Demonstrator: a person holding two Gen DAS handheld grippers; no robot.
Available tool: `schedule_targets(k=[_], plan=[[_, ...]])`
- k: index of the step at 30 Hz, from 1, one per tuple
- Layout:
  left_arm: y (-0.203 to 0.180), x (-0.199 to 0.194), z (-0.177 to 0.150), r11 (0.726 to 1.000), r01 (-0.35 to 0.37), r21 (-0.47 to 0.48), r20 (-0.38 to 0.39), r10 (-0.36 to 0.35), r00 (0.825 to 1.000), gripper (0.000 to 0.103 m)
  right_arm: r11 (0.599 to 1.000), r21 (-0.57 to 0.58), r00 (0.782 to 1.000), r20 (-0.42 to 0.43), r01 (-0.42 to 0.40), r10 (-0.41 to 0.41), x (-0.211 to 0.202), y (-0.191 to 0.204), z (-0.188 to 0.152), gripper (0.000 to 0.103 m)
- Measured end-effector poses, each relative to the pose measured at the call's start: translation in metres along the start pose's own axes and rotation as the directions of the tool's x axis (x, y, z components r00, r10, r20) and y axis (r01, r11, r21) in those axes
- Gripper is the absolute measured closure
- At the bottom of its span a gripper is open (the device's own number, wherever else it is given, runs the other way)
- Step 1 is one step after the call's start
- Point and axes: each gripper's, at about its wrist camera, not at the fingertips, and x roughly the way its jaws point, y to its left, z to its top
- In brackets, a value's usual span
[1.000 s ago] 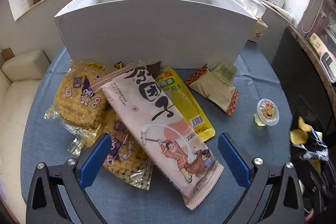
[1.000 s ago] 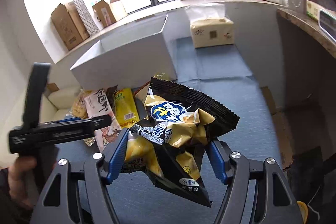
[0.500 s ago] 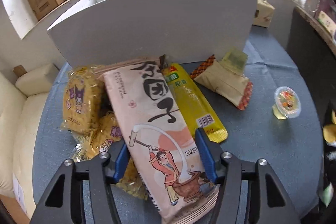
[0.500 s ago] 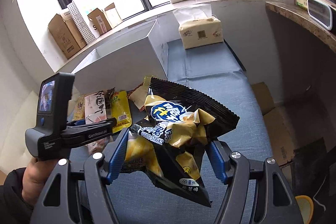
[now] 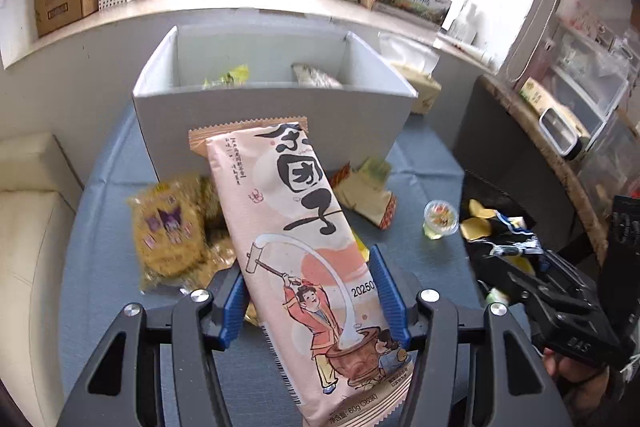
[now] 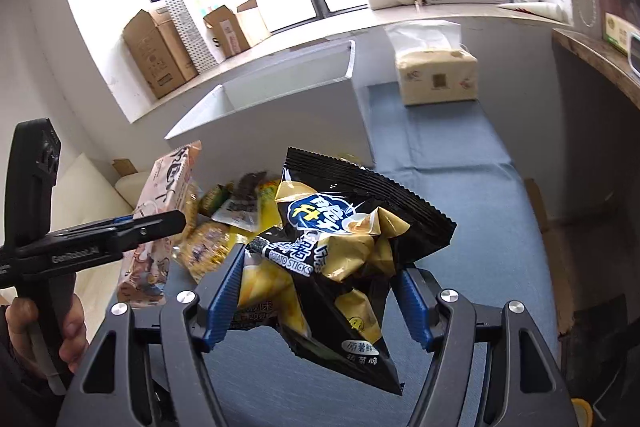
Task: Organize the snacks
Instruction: 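Carry both packs into the white box and open both tools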
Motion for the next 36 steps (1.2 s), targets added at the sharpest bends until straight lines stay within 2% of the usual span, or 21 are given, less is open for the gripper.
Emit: schedule_targets(k=[5,8,12,15,19,21,23,24,25,26,27,33,34,36], plan=[[0.018,-0.027,0.042,0.999,-0.011,0.03,0.083,0.009,0.997,0.041,0.997,-0.04,0.997,0.026,-0.071,0.072,0.009,0.019,0.041,0.029],[0.03,-0.022,0.077,0.998,-0.039,0.052,0.12,0.033,0.992,0.041,0.992,-0.076,0.993,0.044,-0.102,0.106,0.02,0.031,0.077,0.029],[0.052,0.003,0.133,0.999,-0.031,0.022,0.115,0.029,0.993,0.041,0.988,-0.065,0.988,0.039,-0.144,0.146,0.05,0.038,0.131,0.029],[0.055,0.028,0.169,0.998,-0.052,0.035,0.113,0.048,0.992,0.041,0.989,-0.065,0.99,0.035,-0.132,0.134,0.079,0.038,0.168,0.029],[0.051,0.064,0.198,0.994,-0.072,0.077,0.094,0.065,0.993,0.041,0.99,-0.058,0.991,-0.026,-0.129,0.128,0.116,0.034,0.202,0.029],[0.052,0.08,0.204,0.99,-0.1,0.097,0.084,0.092,0.992,0.04,0.993,-0.074,0.996,-0.029,-0.089,0.087,0.128,0.032,0.21,0.028],[0.053,0.093,0.207,0.986,-0.12,0.119,0.057,0.114,0.992,0.039,0.996,-0.06,0.996,-0.055,-0.073,0.069,0.14,0.026,0.215,0.023],[0.053,0.097,0.207,0.983,-0.128,0.133,0.054,0.122,0.991,0.03,0.997,-0.03,0.994,-0.079,-0.078,0.075,0.145,0.02,0.217,0.014],[0.053,0.1,0.206,0.979,-0.139,0.147,0.052,0.133,0.99,0.021,0.996,0.007,0.992,-0.094,-0.084,0.084,0.147,0.013,0.217,0.009],[0.053,0.102,0.205,0.976,-0.153,0.156,0.053,0.147,0.988,0.003,0.996,0.034,0.992,-0.09,-0.082,0.085,0.147,0.007,0.216,0.009],[0.053,0.101,0.203,0.975,-0.151,0.163,0.057,0.144,0.988,0.0,0.996,0.046,0.994,-0.073,-0.081,0.084,0.143,0.004,0.214,0.009],[0.05,0.089,0.196,0.978,-0.131,0.165,0.079,0.119,0.99,0.0,0.995,0.058,0.996,-0.031,-0.084,0.086,0.128,-0.007,0.205,0.008],[0.049,0.087,0.195,0.977,-0.134,0.167,0.082,0.122,0.989,0.0,0.994,0.063,0.996,-0.028,-0.085,0.087,0.126,-0.008,0.204,0.001],[0.047,0.081,0.193,0.978,-0.125,0.168,0.093,0.11,0.99,0.0,0.993,0.065,0.995,-0.005,-0.095,0.096,0.117,-0.008,0.202,0.0]])
